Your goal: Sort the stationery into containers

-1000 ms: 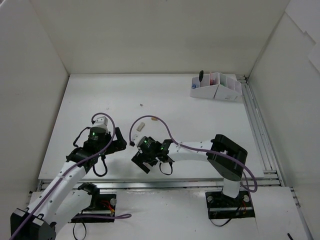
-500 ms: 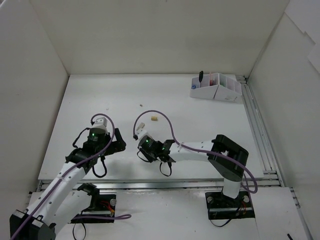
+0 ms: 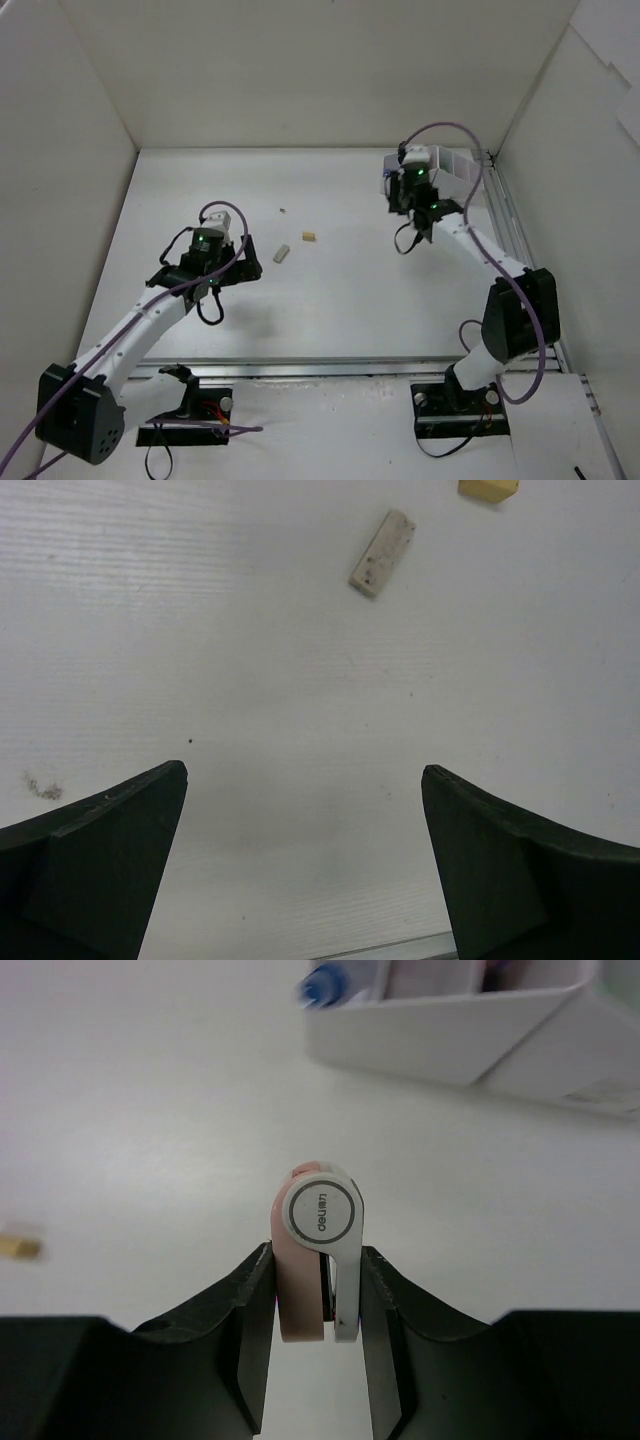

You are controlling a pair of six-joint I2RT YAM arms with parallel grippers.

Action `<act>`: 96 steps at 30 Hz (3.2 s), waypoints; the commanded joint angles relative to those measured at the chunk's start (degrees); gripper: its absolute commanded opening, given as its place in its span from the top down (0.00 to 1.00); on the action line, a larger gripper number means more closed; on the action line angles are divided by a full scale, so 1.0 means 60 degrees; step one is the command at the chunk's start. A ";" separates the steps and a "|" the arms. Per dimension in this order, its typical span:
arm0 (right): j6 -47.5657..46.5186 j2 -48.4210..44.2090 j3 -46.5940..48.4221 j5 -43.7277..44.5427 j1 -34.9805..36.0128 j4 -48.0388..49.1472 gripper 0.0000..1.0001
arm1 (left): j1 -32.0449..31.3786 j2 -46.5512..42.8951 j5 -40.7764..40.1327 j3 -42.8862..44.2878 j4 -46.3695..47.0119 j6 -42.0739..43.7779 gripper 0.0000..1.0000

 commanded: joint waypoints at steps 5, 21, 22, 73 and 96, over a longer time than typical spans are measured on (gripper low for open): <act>0.0167 0.2086 0.4075 -0.2005 -0.3707 -0.1134 0.88 | 0.0027 0.1679 0.0667 0.1544 0.1282 0.1012 0.00; -0.0651 0.6075 0.8811 -0.2293 -0.5281 -0.1165 0.82 | 0.0218 0.3745 0.1107 0.2877 0.1503 0.1394 0.00; -0.0607 0.6221 0.8840 -0.2249 -0.5295 -0.1165 0.81 | 0.0218 0.3818 0.1121 0.2906 0.1502 0.1380 0.01; -0.3698 0.6763 0.6861 -0.5325 0.1795 -0.2483 0.05 | 0.0218 -0.1294 0.1136 -0.0506 0.0478 0.1101 0.00; -0.2396 0.4188 0.5546 -0.2351 0.1811 -0.2322 1.00 | 0.0218 -0.1120 0.0989 -0.0463 0.0989 0.1116 0.00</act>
